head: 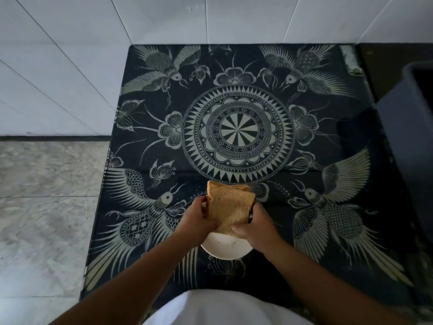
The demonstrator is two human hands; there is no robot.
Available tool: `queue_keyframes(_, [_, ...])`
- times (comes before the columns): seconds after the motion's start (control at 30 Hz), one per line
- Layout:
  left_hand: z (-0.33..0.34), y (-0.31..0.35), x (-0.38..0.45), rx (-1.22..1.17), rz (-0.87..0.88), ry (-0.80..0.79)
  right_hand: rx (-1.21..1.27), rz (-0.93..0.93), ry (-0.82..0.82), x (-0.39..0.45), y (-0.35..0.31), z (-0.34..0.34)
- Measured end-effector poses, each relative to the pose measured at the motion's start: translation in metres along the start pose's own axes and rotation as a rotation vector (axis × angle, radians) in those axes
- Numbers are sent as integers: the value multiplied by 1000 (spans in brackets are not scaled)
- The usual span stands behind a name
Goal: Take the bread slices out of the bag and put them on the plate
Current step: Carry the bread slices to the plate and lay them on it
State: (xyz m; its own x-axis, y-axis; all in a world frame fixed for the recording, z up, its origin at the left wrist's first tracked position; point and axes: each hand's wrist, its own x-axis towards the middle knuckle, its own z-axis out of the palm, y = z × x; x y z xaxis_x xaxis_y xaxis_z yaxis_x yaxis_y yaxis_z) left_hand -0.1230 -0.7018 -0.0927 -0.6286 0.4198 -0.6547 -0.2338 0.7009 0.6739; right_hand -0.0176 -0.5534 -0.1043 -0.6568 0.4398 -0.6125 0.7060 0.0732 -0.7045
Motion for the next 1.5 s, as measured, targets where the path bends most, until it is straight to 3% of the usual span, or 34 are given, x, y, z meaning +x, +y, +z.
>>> queue_keyframes(0.47, [11, 0, 4, 91, 6, 63, -204, 1, 126, 11, -7, 7])
queue_keyframes(0.73, [13, 4, -2, 50, -10, 53, -93, 1, 151, 2, -10, 10])
queue_keyframes(1.5, [15, -11, -42, 5, 56, 25, -75, -99, 179, -40, 4, 22])
